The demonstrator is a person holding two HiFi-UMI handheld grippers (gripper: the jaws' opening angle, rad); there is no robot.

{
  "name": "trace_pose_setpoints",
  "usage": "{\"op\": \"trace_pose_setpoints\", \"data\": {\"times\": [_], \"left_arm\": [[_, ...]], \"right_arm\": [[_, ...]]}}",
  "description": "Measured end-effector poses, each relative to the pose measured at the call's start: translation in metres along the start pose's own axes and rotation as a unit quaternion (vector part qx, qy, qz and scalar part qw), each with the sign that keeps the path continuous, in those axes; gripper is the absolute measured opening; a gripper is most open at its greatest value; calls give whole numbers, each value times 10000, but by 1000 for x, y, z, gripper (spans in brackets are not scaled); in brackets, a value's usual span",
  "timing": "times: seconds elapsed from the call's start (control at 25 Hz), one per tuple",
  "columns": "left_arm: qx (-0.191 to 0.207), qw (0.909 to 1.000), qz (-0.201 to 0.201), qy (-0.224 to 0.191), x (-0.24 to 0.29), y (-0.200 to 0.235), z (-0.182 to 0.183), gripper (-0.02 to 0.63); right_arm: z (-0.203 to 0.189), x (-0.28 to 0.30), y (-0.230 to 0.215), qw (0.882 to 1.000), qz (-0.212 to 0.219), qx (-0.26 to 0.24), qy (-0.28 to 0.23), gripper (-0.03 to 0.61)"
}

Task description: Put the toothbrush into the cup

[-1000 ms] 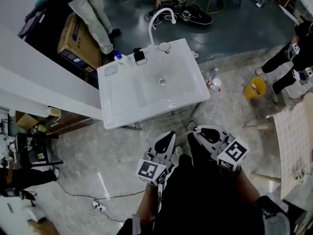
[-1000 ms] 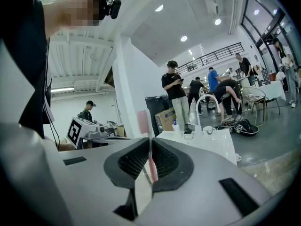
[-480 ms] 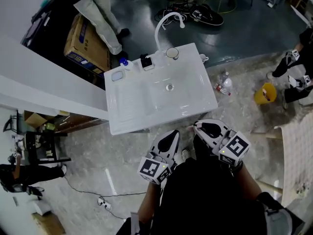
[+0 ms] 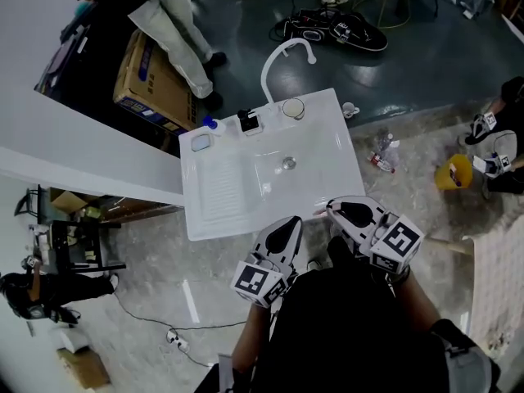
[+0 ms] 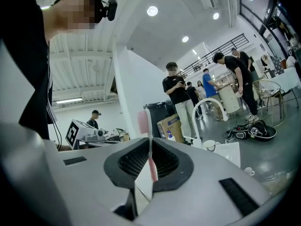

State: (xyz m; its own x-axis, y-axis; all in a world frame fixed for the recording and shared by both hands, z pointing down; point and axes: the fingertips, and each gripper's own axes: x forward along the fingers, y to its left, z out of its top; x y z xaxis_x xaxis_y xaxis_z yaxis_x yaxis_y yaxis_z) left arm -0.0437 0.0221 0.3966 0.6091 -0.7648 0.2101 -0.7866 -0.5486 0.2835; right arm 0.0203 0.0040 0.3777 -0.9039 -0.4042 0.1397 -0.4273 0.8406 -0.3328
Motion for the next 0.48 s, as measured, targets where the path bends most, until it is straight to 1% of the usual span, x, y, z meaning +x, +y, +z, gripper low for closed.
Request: {"op": "trace_pose_setpoints", "data": {"times": [0.08, 0.2, 0.36, 0.48], "left_arm": [[-18, 10000, 39, 9, 12, 3, 2, 11], [-64, 9999, 114, 20, 29, 5, 6, 11], [-117, 9996, 265, 50, 47, 6, 9, 11], [-130, 9992, 376, 30, 51, 10, 11, 11]], "right_arm": [[6, 0, -12, 10000, 69, 38, -29, 34], [16, 1, -28, 9994, 227, 124, -229, 32], [12, -1, -52, 9994, 283, 187, -5, 34], [8, 2, -65, 9992, 324, 205, 80, 34]]}}
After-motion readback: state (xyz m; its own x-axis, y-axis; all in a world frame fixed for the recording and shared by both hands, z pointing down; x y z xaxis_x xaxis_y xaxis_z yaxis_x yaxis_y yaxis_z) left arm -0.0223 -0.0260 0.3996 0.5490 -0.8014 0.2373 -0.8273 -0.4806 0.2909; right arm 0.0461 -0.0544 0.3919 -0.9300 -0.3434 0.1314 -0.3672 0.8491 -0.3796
